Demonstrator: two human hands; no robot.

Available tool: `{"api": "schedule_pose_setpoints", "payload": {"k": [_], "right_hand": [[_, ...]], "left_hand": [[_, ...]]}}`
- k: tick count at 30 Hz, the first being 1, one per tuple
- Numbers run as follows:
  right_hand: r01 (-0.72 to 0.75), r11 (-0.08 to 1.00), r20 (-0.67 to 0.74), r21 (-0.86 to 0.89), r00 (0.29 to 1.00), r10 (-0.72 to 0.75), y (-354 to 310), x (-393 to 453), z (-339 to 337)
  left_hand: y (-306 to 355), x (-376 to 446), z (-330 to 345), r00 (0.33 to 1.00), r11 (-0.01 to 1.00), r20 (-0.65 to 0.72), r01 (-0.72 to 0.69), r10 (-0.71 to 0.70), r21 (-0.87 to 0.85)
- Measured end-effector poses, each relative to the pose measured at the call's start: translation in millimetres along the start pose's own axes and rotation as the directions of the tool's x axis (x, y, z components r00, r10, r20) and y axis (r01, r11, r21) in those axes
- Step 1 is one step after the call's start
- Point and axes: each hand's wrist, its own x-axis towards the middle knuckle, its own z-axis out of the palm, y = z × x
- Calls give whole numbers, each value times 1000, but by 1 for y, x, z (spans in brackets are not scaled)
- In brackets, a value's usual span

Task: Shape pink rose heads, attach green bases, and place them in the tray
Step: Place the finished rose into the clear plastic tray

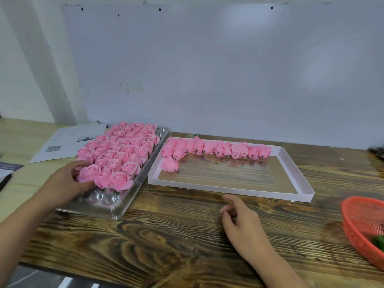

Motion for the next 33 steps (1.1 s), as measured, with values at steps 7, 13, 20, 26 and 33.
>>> {"api": "schedule_pose_setpoints", "payload": {"k": [7,13,20,26,33], "right_hand": [[0,1000,1,-3,1000,0,0,0,0],[6,1000,-1,6,1000,-6,0,0,0],[8,1000,0,7,1000,-8,1,0,0],[20,1000,0,12,1000,-20,2,1,1],[19,1000,-8,15,1000,-18,4,0,2]], "left_hand": [[-7,2,-4,999,999,-43,-30,30,21],[-8,2,-6,1000,1000,-21,-5,5,-13],[-6,5,-5,999,1000,-40,2,-1,27],[-3,6,-5,1000,998,-15,22,-21,67],[2,5,-5,1000,997,-24,21,-20,73]]}}
